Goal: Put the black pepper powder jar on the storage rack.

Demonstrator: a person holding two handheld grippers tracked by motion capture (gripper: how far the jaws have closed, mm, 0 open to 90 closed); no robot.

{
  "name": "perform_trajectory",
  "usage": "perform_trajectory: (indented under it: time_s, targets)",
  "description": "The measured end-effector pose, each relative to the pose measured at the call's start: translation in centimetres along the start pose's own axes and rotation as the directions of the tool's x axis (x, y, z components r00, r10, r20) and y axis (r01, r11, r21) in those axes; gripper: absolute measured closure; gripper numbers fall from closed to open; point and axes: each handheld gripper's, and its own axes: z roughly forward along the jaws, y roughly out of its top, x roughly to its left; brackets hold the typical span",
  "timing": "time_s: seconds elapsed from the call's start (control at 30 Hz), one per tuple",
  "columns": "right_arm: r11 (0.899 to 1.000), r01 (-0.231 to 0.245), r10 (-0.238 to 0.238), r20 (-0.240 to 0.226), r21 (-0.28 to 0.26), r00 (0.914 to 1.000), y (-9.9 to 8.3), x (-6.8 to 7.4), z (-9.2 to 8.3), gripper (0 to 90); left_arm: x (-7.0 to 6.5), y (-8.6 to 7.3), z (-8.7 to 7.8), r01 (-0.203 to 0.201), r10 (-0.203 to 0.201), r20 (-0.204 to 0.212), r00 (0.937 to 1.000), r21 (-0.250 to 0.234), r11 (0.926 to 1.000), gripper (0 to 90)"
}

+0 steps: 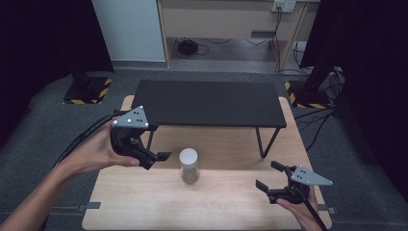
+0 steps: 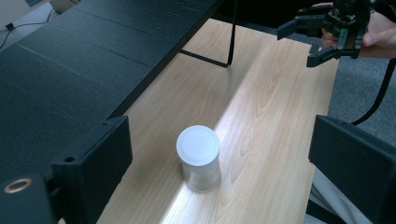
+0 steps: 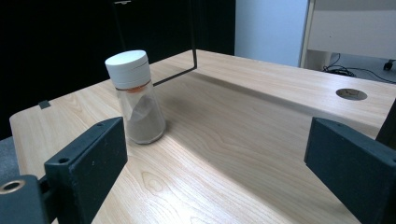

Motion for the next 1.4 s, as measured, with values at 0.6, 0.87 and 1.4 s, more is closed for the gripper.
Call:
perform_trajectory:
  time_s: [0.6, 0.87, 1.4]
  targets:
    - [1.0, 0.011, -0.011, 0.01, -0.01, 0.9999, 0.0, 0.1, -0.2, 6.2, 1.1, 0.0, 3.2, 0.009, -0.008, -0.009, 0.9999, 0.059, 0.9982, 5.3]
    - [1.0, 0.015, -0.015, 0.001, -0.009, 0.9999, 0.1, 0.1, -0.2, 6.5, 2.1, -0.9, 6.7, 0.037, -0.038, 0.008, 0.9992, 0.084, 0.9957, 5.3]
    - [1.0, 0.03, -0.03, -0.009, -0.001, 0.9995, 0.2, 0.1, -0.1, 6.9, 3.2, -3.1, 12.8, 0.066, -0.069, 0.02, 0.9974, 0.138, 0.9882, 5.8]
